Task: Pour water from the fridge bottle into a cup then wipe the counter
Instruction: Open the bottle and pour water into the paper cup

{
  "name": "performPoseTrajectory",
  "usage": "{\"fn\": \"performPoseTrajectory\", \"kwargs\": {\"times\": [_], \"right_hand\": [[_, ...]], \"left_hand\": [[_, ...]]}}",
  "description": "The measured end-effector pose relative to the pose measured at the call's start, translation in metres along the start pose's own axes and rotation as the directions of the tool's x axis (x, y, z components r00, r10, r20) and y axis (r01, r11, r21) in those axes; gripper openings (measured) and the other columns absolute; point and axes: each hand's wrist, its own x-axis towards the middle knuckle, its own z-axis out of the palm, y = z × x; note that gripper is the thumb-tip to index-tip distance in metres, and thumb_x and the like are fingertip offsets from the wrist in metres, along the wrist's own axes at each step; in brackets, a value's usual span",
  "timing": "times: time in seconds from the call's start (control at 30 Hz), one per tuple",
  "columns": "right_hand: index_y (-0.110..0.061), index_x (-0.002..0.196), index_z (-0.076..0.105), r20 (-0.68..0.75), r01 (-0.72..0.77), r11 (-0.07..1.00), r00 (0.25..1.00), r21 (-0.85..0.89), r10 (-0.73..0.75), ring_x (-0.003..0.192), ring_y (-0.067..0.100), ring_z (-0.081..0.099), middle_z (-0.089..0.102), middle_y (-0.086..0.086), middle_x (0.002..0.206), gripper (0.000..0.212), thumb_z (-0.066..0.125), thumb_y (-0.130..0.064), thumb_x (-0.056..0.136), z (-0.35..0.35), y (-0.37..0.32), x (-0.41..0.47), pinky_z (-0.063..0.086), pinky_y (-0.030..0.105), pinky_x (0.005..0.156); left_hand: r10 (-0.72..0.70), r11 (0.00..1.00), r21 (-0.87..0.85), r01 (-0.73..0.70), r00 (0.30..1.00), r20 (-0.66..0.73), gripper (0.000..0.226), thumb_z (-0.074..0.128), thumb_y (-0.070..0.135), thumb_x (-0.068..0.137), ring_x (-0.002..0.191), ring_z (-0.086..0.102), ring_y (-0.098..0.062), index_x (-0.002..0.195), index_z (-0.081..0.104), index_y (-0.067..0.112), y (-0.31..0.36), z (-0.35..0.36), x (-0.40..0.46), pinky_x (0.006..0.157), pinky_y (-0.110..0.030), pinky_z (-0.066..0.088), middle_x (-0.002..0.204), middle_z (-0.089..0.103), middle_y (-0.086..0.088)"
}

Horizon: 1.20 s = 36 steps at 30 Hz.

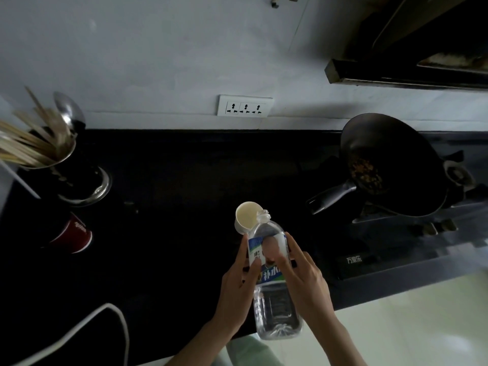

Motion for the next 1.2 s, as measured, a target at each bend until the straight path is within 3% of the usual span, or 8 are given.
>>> {"fn": "performPoseTrajectory", "kwargs": {"times": [0.13,0.3,0.57,0.73,0.83,0.93,1.1,1.2], "right_hand": [[-0.055,0.143,0.020,-0.011,0.005,1.000,1.000,0.003,-0.005,0.098,0.010,0.057,0.050,-0.014,0.108,0.078,0.017,-0.089,0.073,0.000,0.002,0.000,0.053,0.041,0.084],[-0.051,0.144,0.022,-0.010,0.026,1.000,1.000,-0.006,-0.026,0.095,0.008,0.058,0.051,-0.011,0.108,0.078,0.016,-0.087,0.075,-0.002,0.001,-0.001,0.054,0.037,0.081],[-0.051,0.144,0.024,-0.010,0.046,0.999,0.999,0.020,-0.046,0.095,0.008,0.060,0.054,-0.012,0.109,0.085,0.017,-0.089,0.068,-0.004,0.000,-0.003,0.055,0.036,0.081],[-0.055,0.142,0.024,-0.015,0.062,0.998,0.998,0.028,-0.062,0.096,0.008,0.060,0.054,-0.013,0.108,0.080,0.019,-0.090,0.070,-0.003,0.001,-0.005,0.055,0.039,0.082],[-0.055,0.141,0.024,-0.018,0.066,0.997,0.998,0.032,-0.065,0.095,0.007,0.060,0.054,-0.013,0.107,0.079,0.020,-0.090,0.070,-0.003,0.001,-0.006,0.055,0.037,0.080],[-0.055,0.141,0.025,-0.019,0.070,0.996,0.997,0.047,-0.069,0.096,0.006,0.060,0.054,-0.014,0.110,0.079,0.021,-0.090,0.070,-0.004,0.000,-0.008,0.055,0.036,0.080],[-0.050,0.142,0.029,-0.022,0.086,0.995,0.996,0.048,-0.085,0.091,0.001,0.058,0.056,-0.010,0.110,0.074,0.025,-0.084,0.076,-0.008,-0.003,-0.010,0.051,0.025,0.073],[-0.050,0.142,0.029,-0.020,0.082,0.996,0.997,0.043,-0.081,0.092,0.003,0.059,0.056,-0.009,0.110,0.077,0.024,-0.086,0.075,-0.010,-0.004,-0.011,0.053,0.029,0.075]], "left_hand": [[-0.005,1.000,-0.001,0.005,1.000,-0.005,0.075,0.052,0.075,0.076,0.100,0.070,-0.016,0.142,0.023,0.052,0.001,0.001,0.000,0.085,-0.031,0.057,0.108,0.072,0.001],[-0.002,1.000,-0.001,0.002,1.000,-0.003,0.073,0.051,0.074,0.078,0.099,0.071,-0.016,0.142,0.023,0.052,0.003,0.002,-0.001,0.082,-0.027,0.056,0.106,0.073,0.001],[-0.017,1.000,-0.022,0.017,1.000,-0.025,0.051,0.049,0.048,0.095,0.096,0.071,-0.014,0.140,0.024,0.048,0.010,0.001,-0.007,0.078,-0.024,0.056,0.104,0.073,0.005],[-0.011,1.000,-0.012,0.011,1.000,-0.015,0.061,0.049,0.057,0.084,0.099,0.071,-0.015,0.141,0.025,0.049,0.013,0.000,-0.009,0.080,-0.023,0.055,0.107,0.072,0.003],[-0.010,1.000,-0.011,0.010,1.000,-0.021,0.047,0.047,0.047,0.096,0.097,0.071,-0.014,0.138,0.026,0.050,0.015,0.000,-0.012,0.078,-0.022,0.055,0.106,0.073,0.004],[-0.015,1.000,-0.015,0.015,1.000,-0.022,0.051,0.046,0.035,0.093,0.095,0.072,-0.014,0.137,0.026,0.049,0.019,0.001,-0.015,0.076,-0.021,0.055,0.103,0.073,0.002],[-0.011,1.000,-0.026,0.011,1.000,-0.017,0.051,0.046,0.034,0.091,0.093,0.072,-0.012,0.136,0.027,0.048,0.026,0.003,-0.017,0.074,-0.019,0.054,0.100,0.073,0.007],[-0.012,0.999,-0.042,0.011,1.000,-0.017,0.051,0.046,0.034,0.091,0.095,0.072,-0.014,0.137,0.027,0.047,0.026,0.003,-0.018,0.076,-0.020,0.055,0.102,0.073,0.004]]}}
